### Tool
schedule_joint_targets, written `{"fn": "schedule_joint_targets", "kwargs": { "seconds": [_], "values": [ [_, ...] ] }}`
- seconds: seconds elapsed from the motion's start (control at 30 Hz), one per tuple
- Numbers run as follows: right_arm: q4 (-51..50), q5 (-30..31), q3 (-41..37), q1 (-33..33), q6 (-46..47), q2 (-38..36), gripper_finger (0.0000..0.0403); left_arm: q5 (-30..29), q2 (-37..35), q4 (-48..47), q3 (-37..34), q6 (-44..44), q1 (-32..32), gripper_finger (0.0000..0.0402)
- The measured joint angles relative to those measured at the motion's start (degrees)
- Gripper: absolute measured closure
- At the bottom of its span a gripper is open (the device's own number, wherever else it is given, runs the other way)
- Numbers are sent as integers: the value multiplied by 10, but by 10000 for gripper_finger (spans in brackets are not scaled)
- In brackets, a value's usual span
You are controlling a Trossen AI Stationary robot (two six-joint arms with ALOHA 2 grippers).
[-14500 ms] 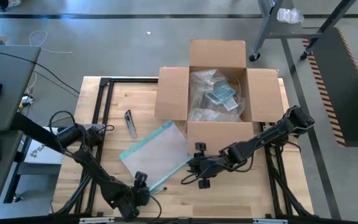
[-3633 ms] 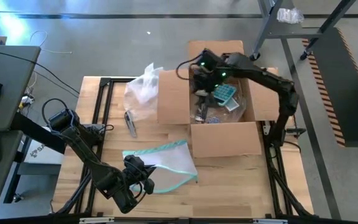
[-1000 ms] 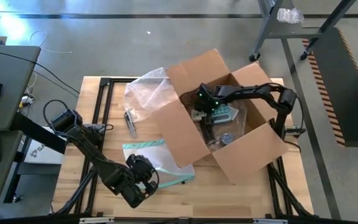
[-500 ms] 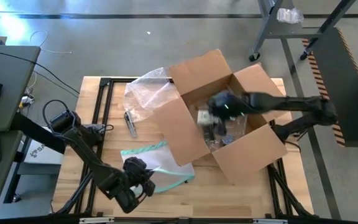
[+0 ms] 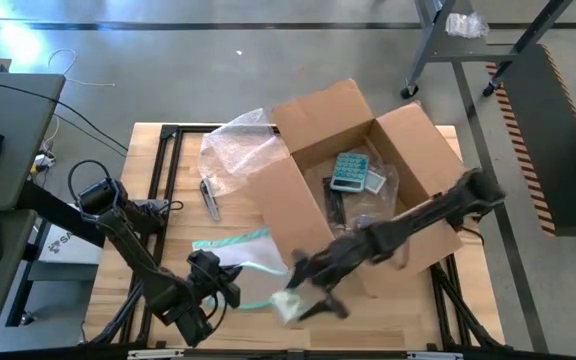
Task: Unpack boxes
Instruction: Put the green game card into the white zip bag
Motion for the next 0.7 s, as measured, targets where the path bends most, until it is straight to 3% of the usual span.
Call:
{"fn": "schedule_joint_targets", "kwargs": {
  "seconds": [0.2, 0.33, 0.43, 0.53, 0.6, 0.7],
  "values": [
    [-172, -2, 189, -9, -56, 182, 117, 15, 0, 14, 0, 20, 2, 402],
    [-254, 122, 274, -31, -6, 264, 117, 62, 0, 51, 0, 58, -13, 402],
    [-311, 195, 322, -55, 41, 304, 117, 79, 0, 70, 0, 64, -23, 402],
    [-336, 193, 355, -74, 67, 328, 49, 80, 0, 76, 0, 64, -27, 402],
    [-334, 194, 364, -80, 77, 331, 24, 83, 0, 75, 0, 64, -28, 402],
    [-326, 210, 365, -80, 69, 331, 61, 91, 0, 74, 0, 64, -28, 402]
  ]
}}
